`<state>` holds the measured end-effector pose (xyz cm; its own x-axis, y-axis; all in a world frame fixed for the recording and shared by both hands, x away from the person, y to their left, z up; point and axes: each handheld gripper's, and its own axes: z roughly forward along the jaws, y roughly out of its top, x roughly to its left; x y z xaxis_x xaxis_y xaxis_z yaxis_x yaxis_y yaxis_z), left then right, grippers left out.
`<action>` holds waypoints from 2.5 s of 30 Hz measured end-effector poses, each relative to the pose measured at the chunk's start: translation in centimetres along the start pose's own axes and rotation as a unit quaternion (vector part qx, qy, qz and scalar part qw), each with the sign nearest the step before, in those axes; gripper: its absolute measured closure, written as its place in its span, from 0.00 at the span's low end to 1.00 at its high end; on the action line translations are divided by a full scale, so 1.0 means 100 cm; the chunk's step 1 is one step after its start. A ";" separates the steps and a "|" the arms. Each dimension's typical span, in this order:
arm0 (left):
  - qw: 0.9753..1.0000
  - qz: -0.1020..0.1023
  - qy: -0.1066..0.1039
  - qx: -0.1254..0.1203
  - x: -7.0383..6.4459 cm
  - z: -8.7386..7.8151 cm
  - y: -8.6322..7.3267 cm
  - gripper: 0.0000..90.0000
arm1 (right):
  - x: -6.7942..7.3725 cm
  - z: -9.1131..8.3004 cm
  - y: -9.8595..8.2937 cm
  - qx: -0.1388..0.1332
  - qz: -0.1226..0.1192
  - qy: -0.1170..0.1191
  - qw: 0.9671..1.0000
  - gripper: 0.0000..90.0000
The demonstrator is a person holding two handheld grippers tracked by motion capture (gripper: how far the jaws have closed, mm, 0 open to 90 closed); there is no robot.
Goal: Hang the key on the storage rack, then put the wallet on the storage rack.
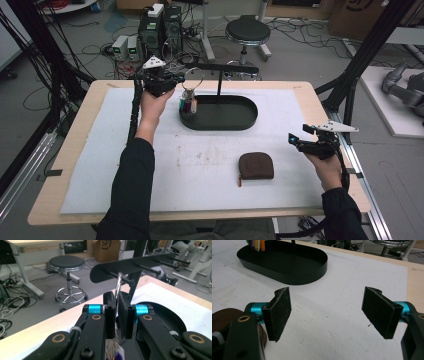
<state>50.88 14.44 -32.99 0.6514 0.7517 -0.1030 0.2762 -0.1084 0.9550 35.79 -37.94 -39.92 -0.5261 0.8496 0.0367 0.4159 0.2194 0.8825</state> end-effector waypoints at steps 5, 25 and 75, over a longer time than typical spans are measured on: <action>1.000 0.006 0.011 -0.001 -0.001 -0.004 -0.001 0.89 | 0.000 0.000 0.000 -0.001 -0.001 -0.001 1.000 0.27; 0.997 0.072 0.009 -0.024 -0.041 -0.082 -0.028 0.36 | 0.001 0.001 0.000 0.000 -0.003 0.000 1.000 0.27; 0.995 0.075 0.060 -0.008 -0.025 -0.170 -0.134 0.31 | 0.040 -0.024 -0.020 0.010 -0.032 0.096 0.995 0.33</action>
<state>33.54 25.07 -40.81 0.5945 0.8006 0.0748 0.1693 -0.2155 0.9617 31.04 -36.13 -40.45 -0.6832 0.7266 0.0724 0.3910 0.2803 0.8767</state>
